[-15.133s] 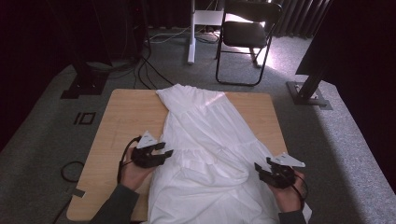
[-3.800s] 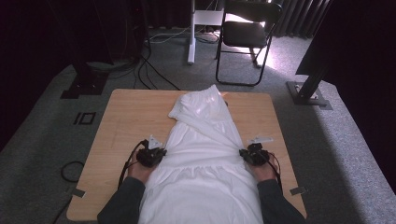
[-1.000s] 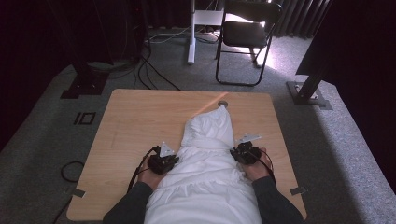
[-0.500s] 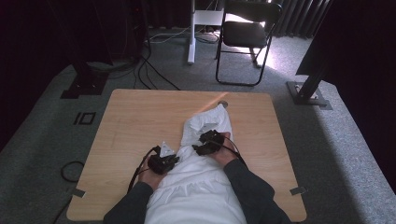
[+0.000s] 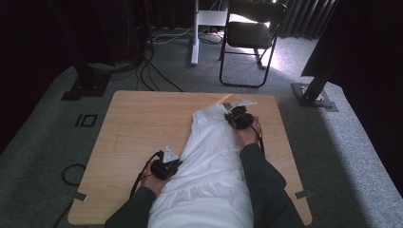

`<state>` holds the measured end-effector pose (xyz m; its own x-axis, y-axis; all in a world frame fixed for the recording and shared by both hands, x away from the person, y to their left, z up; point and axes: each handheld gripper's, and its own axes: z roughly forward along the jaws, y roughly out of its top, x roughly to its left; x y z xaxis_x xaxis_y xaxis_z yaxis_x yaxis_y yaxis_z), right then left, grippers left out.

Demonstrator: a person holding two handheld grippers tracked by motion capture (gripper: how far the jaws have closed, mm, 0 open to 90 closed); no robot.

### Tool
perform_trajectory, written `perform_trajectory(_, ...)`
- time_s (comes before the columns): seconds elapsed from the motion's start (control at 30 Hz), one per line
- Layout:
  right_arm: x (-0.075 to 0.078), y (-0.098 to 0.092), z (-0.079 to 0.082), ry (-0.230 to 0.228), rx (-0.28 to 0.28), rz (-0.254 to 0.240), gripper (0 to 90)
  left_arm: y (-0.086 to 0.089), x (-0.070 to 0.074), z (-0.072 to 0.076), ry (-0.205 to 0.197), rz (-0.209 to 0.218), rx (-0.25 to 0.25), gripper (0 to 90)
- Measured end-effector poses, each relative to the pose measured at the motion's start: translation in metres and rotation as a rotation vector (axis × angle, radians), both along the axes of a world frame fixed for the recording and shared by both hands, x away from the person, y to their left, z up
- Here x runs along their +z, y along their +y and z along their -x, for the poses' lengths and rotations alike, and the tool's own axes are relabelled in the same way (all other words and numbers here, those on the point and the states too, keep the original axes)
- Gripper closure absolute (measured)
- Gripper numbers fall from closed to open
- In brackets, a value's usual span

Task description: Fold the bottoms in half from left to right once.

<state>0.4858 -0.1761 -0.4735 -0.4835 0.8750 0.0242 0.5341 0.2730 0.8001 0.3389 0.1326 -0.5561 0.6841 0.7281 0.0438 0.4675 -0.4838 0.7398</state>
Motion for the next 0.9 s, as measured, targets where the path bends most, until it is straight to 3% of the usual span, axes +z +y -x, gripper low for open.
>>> perform_trajectory(0.1,-0.006,-0.019,-0.009,0.025,-0.063,-0.021,85.7,0.0,0.0,0.0,-0.001,-0.001,0.004,85.1)
perform_trajectory(0.23,-0.019,-0.028,-0.014,0.04,-0.111,-0.003,60.0,0.001,0.0,0.0,0.002,0.001,0.03,80.0)
perform_trajectory(0.3,-0.019,-0.033,-0.008,0.033,-0.125,-0.028,54.7,0.003,0.001,-0.003,0.025,0.017,0.046,73.5)
perform_trajectory(0.37,-0.016,-0.036,0.002,0.015,-0.107,-0.037,51.8,0.005,0.003,-0.005,0.041,0.013,0.056,67.0)
perform_trajectory(0.43,-0.016,-0.035,0.015,0.008,-0.058,-0.023,51.8,0.005,0.009,-0.007,0.026,-0.018,0.048,61.7)
perform_trajectory(0.53,-0.025,-0.027,0.035,0.013,0.04,0.009,51.3,0.007,0.03,-0.015,-0.011,0.019,0.057,58.3)
perform_trajectory(0.63,-0.042,-0.018,0.044,0.045,0.092,0.049,49.3,0.0,0.053,-0.03,-0.052,0.042,0.062,56.2)
perform_trajectory(0.73,-0.059,-0.01,0.041,0.09,0.093,0.09,49.0,-0.017,0.064,-0.053,-0.07,0.035,0.052,56.1)
perform_trajectory(0.8,-0.068,-0.007,0.036,0.11,0.085,0.083,49.3,-0.033,0.06,-0.07,-0.055,0.025,0.044,55.9)
perform_trajectory(0.9,-0.077,-0.002,0.033,0.125,0.078,0.1,49.9,-0.054,0.039,-0.093,-0.021,-0.035,0.034,55.3)
